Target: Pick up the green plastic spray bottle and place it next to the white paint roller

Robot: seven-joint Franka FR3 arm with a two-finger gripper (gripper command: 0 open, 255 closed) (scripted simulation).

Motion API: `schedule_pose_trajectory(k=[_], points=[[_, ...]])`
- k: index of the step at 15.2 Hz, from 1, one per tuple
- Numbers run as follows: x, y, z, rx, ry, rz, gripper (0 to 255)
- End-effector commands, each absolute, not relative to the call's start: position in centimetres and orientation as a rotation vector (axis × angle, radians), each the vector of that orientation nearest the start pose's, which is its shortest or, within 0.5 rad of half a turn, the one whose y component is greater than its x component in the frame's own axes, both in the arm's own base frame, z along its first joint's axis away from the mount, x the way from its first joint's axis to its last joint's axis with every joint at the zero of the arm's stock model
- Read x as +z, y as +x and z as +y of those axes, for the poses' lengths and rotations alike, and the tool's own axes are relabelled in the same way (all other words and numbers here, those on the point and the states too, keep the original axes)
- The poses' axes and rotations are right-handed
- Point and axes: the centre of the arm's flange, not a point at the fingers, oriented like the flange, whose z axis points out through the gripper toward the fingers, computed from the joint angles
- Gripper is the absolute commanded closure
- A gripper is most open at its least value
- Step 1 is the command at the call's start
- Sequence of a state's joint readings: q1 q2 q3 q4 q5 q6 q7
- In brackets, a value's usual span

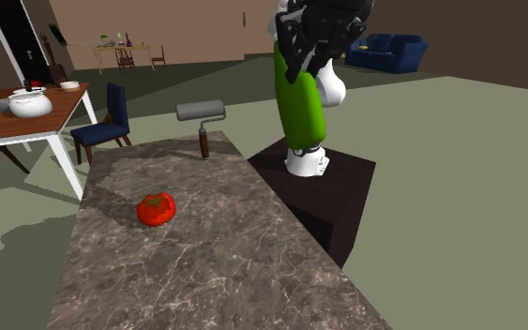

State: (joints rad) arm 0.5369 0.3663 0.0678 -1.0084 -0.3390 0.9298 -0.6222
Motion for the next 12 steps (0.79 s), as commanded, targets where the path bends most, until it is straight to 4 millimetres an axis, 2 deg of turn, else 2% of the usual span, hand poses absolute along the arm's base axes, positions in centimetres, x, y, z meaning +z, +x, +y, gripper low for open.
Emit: schedule_pose_trajectory(k=[1, 12], points=[[62.6, 50.9, 26.0, 0.753, -2.851, -1.729, 255], [62.6, 50.1, 11.5, 0.753, -2.851, -1.729, 255]])
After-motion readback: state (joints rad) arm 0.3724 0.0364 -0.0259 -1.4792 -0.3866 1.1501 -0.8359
